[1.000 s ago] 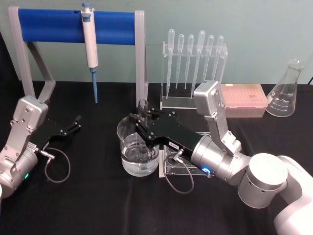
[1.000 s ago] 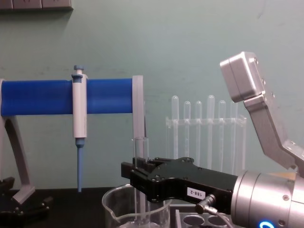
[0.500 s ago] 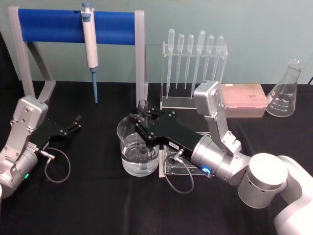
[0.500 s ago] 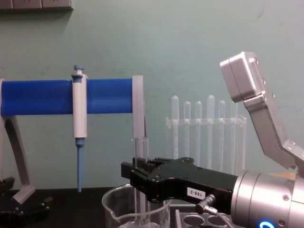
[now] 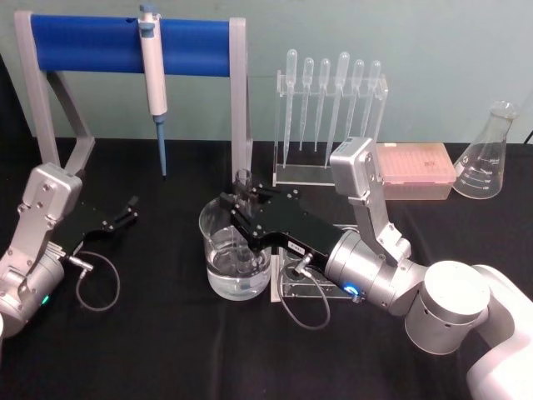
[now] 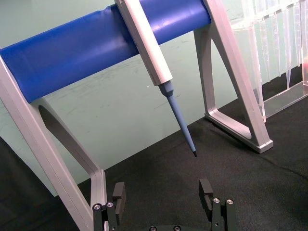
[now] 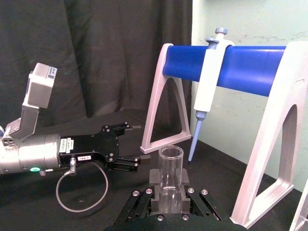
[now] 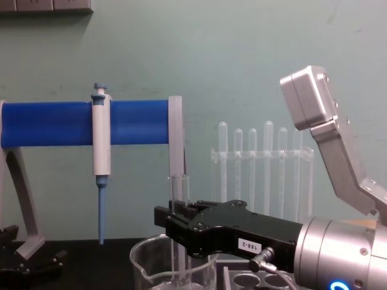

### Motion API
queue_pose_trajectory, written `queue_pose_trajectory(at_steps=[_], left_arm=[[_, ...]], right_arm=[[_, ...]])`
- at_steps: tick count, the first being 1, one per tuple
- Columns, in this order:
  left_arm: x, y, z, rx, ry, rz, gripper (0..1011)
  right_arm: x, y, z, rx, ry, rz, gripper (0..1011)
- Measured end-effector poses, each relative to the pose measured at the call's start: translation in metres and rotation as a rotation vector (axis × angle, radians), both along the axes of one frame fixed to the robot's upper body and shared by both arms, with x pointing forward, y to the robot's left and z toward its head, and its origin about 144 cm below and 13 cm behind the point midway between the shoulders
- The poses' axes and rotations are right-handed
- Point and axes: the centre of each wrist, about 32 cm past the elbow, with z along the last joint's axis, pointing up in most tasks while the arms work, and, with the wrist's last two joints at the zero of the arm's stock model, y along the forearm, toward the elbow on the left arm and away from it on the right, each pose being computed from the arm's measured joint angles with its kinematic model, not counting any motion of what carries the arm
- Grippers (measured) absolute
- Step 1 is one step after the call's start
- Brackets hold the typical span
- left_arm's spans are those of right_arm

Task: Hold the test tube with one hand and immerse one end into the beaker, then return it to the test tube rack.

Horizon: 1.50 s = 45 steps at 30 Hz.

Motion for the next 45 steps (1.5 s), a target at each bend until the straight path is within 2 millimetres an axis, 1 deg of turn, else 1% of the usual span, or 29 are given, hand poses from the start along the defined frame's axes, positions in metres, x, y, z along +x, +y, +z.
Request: queue_pose_trajectory(at_steps=[45], left_arm=[[0.0000,0.0000,0.0000,0.000,0.000,0.000,1000]], right_arm=[[0.0000,0.0000,0.0000,0.000,0.000,0.000,224]])
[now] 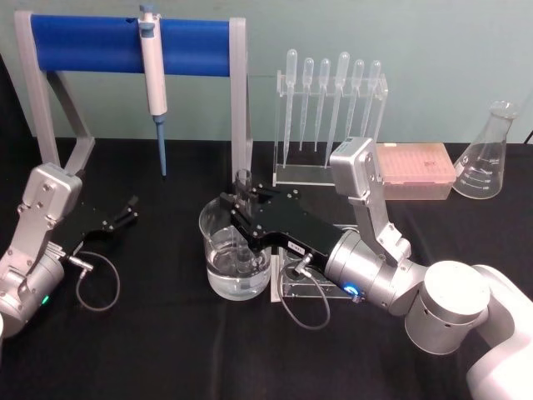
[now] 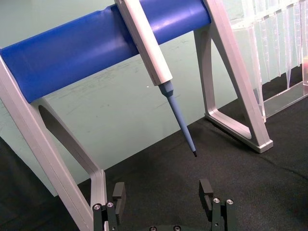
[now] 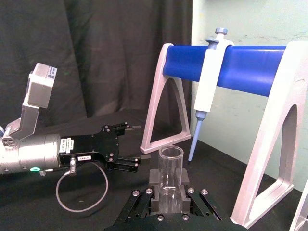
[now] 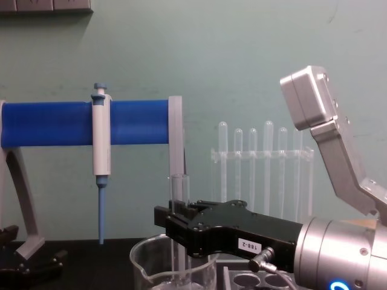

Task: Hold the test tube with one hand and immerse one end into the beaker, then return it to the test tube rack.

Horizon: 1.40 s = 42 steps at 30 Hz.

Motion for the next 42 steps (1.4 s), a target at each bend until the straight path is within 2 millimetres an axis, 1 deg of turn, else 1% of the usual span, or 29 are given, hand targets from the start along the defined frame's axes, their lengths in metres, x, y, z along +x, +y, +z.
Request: queue_pose_trajectory(at_steps=[42], left_arm=[[0.0000,0.0000,0.0000,0.000,0.000,0.000,1000]], right_arm=[[0.0000,0.0000,0.0000,0.000,0.000,0.000,224]])
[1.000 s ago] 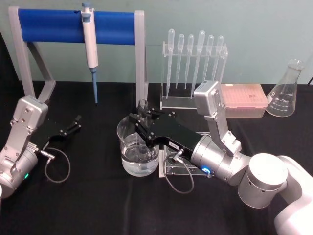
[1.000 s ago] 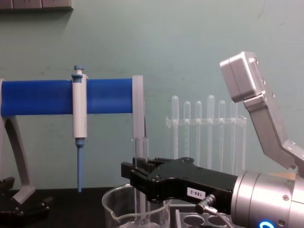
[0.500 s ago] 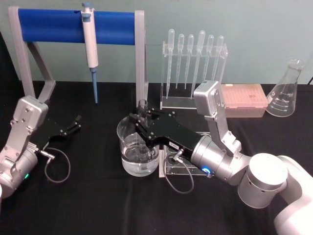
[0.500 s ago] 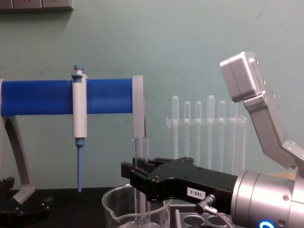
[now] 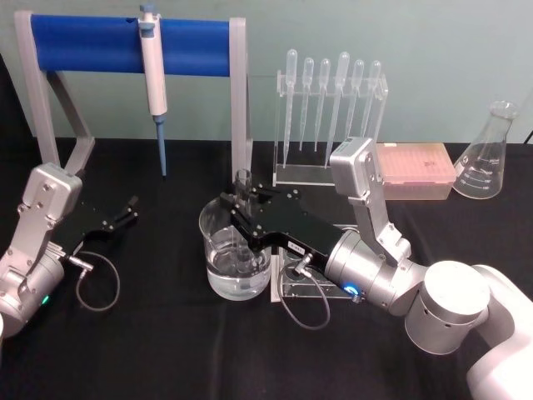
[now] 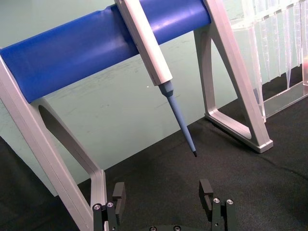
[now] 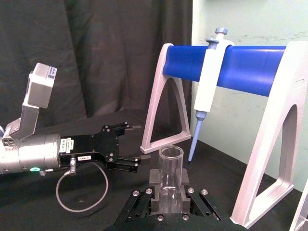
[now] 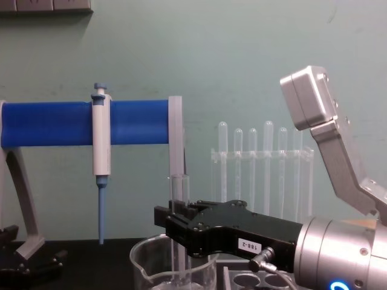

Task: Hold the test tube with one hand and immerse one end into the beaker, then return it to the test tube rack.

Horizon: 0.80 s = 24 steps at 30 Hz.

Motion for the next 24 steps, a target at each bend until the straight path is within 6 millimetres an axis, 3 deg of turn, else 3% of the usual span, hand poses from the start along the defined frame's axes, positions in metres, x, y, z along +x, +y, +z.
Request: queue_pose_trajectory(at_steps=[24], left_arm=[[0.0000,0.0000,0.0000,0.000,0.000,0.000,1000]], right_arm=[[0.0000,0.0000,0.0000,0.000,0.000,0.000,224]])
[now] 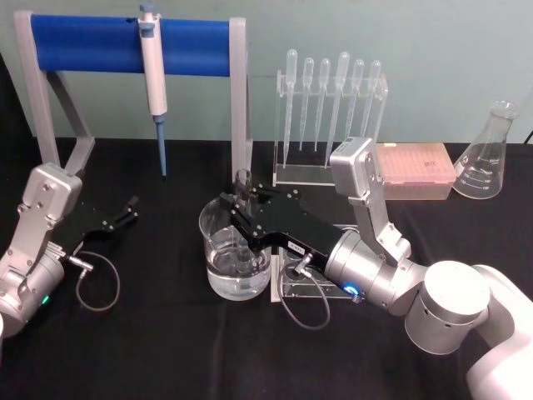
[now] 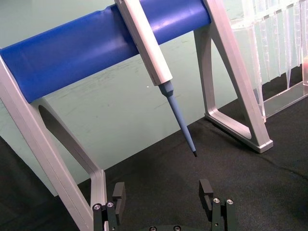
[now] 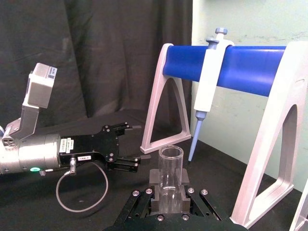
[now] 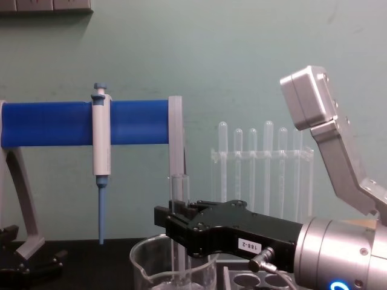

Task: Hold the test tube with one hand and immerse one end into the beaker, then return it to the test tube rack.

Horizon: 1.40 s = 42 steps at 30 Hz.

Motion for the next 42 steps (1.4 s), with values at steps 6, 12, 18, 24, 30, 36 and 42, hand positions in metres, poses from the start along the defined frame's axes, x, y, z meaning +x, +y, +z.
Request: queue_pose_trajectory(at_steps=[6,12,18,24,30,36,42], left_arm=[[0.0000,0.0000,0.0000,0.000,0.000,0.000,1000],[0.0000,0.0000,0.0000,0.000,0.000,0.000,1000],[0.0000,0.0000,0.0000,0.000,0.000,0.000,1000],[0.0000,0.0000,0.0000,0.000,0.000,0.000,1000],[0.0000,0.0000,0.0000,0.000,0.000,0.000,1000],[0.0000,0.0000,0.0000,0.000,0.000,0.000,1000],[0.0000,0.0000,0.0000,0.000,0.000,0.000,1000]], right_arm=[[0.0000,0.0000,0.0000,0.000,0.000,0.000,224],[0.0000,0.0000,0.0000,0.000,0.000,0.000,224],[0.0000,0.0000,0.0000,0.000,0.000,0.000,224],[0.0000,0.0000,0.0000,0.000,0.000,0.000,224],[0.0000,0.0000,0.0000,0.000,0.000,0.000,224],[0.0000,0.0000,0.0000,0.000,0.000,0.000,224],[0.0000,0.0000,0.0000,0.000,0.000,0.000,224]])
